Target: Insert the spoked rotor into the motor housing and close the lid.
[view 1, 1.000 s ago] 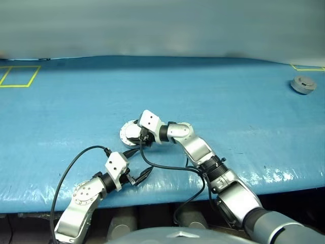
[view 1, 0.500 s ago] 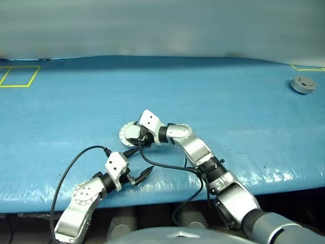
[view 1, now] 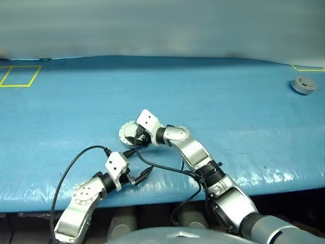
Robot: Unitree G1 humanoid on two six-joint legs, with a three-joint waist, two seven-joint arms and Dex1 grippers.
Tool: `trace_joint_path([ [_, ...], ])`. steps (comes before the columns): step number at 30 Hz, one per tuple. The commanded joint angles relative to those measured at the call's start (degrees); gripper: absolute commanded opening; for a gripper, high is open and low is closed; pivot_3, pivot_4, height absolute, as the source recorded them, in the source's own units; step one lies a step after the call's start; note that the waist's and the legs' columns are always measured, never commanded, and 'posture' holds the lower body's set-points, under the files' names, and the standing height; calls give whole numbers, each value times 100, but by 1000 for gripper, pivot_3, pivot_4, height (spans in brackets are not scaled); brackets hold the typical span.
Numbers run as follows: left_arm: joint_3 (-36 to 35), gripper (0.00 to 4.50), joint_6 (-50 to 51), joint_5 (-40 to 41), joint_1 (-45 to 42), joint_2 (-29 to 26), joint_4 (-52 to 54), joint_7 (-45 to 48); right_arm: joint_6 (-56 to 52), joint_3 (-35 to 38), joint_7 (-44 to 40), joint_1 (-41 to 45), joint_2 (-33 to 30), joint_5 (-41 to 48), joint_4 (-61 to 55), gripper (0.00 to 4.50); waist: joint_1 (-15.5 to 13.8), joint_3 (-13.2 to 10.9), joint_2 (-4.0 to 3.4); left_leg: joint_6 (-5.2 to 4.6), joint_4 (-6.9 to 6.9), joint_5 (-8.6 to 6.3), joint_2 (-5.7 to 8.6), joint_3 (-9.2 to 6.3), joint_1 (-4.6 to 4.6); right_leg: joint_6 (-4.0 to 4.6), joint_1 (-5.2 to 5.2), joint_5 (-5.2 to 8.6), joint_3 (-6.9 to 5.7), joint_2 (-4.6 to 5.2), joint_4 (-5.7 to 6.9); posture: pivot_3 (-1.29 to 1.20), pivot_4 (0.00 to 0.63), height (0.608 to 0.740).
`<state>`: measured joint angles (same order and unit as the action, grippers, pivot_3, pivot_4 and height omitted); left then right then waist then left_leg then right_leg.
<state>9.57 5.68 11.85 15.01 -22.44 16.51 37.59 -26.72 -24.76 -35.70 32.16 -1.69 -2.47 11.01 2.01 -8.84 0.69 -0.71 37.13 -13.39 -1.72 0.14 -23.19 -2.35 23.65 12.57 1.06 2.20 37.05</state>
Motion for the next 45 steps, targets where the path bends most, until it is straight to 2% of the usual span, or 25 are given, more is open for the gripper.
trace_joint_path([
  [1,-3,4500,-76,68,-30,14,129,27,-191,33,274,-46,33,-109,-258,3246,-3,0,0,0,0,0,0,0,0,-1,0,1,0,0,0,0,150,740],
  [13,0,4500,-70,73,-38,33,128,9,-527,-1,610,-146,150,-117,-399,3246,-7,0,0,0,2,0,2,-2,0,-22,-2,12,0,4,-1,0,150,740],
  [30,-13,4500,-81,67,-32,34,112,-2,-410,-156,762,-201,181,-250,-349,3246,5,1,0,0,2,0,1,-8,1,-22,-2,12,0,3,0,0,150,740],
  [45,-19,4500,-98,69,-49,51,93,-3,-614,-478,468,-227,83,-231,-423,3246,8,1,0,0,0,0,0,-8,2,-22,-2,13,1,4,-2,0,150,740],
])
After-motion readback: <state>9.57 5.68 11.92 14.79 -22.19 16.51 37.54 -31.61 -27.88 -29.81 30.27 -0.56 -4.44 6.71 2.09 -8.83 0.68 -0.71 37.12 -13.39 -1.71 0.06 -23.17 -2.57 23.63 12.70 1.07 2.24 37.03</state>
